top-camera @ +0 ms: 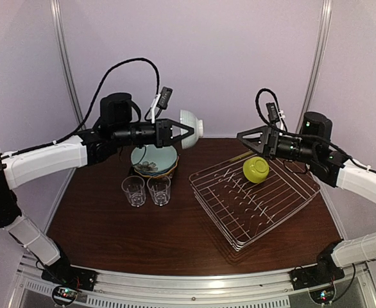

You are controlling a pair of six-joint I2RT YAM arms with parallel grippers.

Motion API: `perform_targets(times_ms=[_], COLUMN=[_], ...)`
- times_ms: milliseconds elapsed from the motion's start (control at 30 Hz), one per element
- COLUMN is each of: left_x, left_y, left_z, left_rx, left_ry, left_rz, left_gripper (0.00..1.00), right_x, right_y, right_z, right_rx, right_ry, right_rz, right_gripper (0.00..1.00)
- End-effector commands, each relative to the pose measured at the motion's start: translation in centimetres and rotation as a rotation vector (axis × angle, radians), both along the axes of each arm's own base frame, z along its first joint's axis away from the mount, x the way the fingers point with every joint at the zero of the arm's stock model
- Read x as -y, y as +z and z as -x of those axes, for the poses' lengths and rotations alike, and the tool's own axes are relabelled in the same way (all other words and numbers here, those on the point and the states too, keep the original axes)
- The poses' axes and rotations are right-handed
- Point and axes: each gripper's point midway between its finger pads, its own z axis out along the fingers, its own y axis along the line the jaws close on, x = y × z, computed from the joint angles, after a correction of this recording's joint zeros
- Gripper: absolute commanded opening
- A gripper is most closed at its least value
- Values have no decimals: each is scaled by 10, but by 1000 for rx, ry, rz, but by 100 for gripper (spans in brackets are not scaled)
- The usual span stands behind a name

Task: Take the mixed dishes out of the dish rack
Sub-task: Pass from the right arm to the left, then place the bowl at the corner of the board.

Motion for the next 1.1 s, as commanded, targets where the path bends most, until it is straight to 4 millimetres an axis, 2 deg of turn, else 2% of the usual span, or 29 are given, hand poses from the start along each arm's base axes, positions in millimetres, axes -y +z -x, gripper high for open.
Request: perform_targets(times_ms=[0,333,500,767,1067], left_x=[-43,-153,-211,-255,-292], left_y=[4,-30,-57,-73,-135], left_z=[-24,-71,-100,-124,-157], left_rx=[60,-28,-35,-48,-182], left_ry=[167,496,689,762,801], left_rz=[-91,-363,-614,-773,-969], left_gripper=[0,0,0,0,0], right_x=[7,9,10,15,16], right_y=[10,3,0,-13,-20], right_z=[0,-4,-7,-7,-11], right_rx=[37,33,37,20,19], right_ry=[-31,-40,-49,-66,-75], right_rz=[29,66,93,156,185], right_gripper=[100,100,100,100,100])
